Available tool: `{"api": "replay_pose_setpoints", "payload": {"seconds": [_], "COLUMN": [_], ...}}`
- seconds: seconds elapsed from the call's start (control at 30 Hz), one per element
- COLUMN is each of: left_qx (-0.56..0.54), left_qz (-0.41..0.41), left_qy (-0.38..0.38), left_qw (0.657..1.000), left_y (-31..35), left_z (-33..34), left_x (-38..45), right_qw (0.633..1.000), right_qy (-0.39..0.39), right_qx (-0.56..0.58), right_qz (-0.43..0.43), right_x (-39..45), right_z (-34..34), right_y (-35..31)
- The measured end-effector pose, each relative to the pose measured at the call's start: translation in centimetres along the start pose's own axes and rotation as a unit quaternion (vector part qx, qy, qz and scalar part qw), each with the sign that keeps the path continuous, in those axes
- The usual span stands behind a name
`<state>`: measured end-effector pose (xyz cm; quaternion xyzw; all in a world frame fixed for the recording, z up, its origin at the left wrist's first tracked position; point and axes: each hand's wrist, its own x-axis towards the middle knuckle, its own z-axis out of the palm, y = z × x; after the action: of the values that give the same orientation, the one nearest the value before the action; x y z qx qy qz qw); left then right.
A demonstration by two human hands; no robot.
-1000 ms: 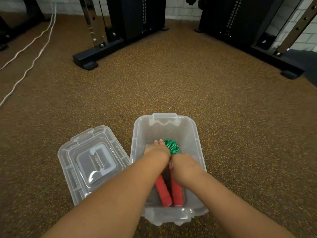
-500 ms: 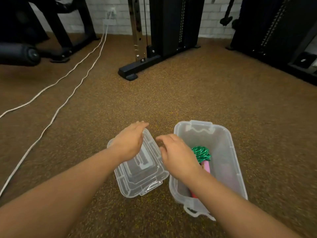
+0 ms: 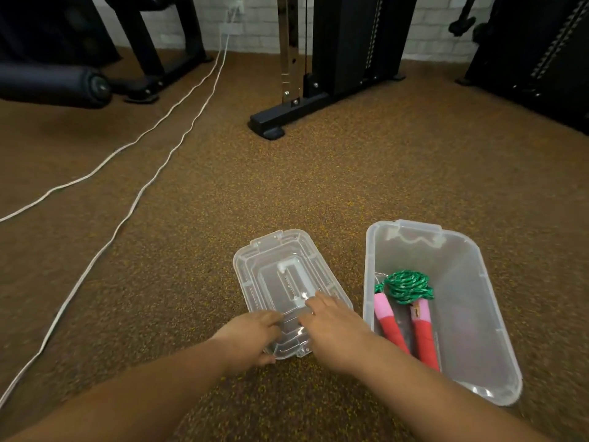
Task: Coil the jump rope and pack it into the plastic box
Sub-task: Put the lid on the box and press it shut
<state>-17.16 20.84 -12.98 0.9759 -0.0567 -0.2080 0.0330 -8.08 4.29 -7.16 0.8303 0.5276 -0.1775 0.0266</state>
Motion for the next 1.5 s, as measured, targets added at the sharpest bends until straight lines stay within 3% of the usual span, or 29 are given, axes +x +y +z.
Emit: {"api": "replay_pose_setpoints", "payload": {"seconds": [0.23, 0.33, 0.53, 0.7, 0.83, 0.9, 0.93, 1.03, 1.1, 1.17, 1.23, 1.3, 1.4, 1.5], "left_qx": [0.096, 0.098, -0.082, -0.159, -0.324, -0.365, -0.397, -0.530, -0.622, -0.712, -0.790, -0.828, -0.846, -0.841], "left_qz": [0.038, 0.044, -0.032, -0.054, -0.095, -0.134, -0.169, -0.310, -0.384, -0.384, -0.306, -0.227, -0.156, -0.155], "left_qy": [-0.058, -0.048, 0.061, 0.113, 0.188, 0.250, 0.298, 0.406, 0.372, 0.298, 0.241, 0.208, 0.217, 0.236], "left_qw": [0.993, 0.993, 0.994, 0.979, 0.922, 0.887, 0.851, 0.676, 0.572, 0.506, 0.473, 0.469, 0.462, 0.460], "left_y": [0.3, 0.3, -0.1, -0.6, -1.5, -2.5, -2.8, -2.4, -1.0, 0.6, 2.6, 4.8, 7.3, 8.1], "left_z": [-1.0, -0.8, -6.6, -13.6, -16.3, -17.0, -17.1, -16.6, -16.1, -15.4, -14.9, -15.1, -16.1, -16.8], "left_x": [0.2, -0.2, -1.5, -2.5, -2.8, -2.7, -2.6, -1.8, -0.8, 0.3, 1.4, 2.5, 4.1, 5.1], "right_qw": [0.999, 0.999, 0.997, 0.972, 0.937, 0.898, 0.875, 0.779, 0.680, 0.571, 0.468, 0.401, 0.381, 0.405], "right_qy": [0.014, 0.011, 0.021, 0.179, 0.276, 0.311, 0.324, 0.367, 0.387, 0.385, 0.370, 0.353, 0.328, 0.309], "right_qx": [0.039, 0.040, 0.074, 0.149, 0.211, 0.307, 0.357, 0.502, 0.613, 0.714, 0.791, 0.835, 0.857, 0.855], "right_qz": [0.012, 0.015, 0.019, 0.039, 0.032, 0.042, 0.048, 0.080, 0.108, 0.127, 0.136, 0.132, 0.114, 0.095], "right_x": [0.3, 0.4, 0.4, 0.7, 0.0, -0.7, -1.0, -1.9, -2.6, -3.5, -4.2, -4.9, -6.4, -8.9], "right_z": [-0.4, -0.2, -0.6, -3.0, -5.0, -6.0, -6.6, -7.9, -8.3, -8.5, -8.3, -7.8, -7.0, -6.7], "right_y": [0.7, 0.8, 0.9, 1.6, 2.8, 3.4, 3.8, 5.0, 6.0, 7.1, 8.0, 8.8, 9.9, 11.7]}}
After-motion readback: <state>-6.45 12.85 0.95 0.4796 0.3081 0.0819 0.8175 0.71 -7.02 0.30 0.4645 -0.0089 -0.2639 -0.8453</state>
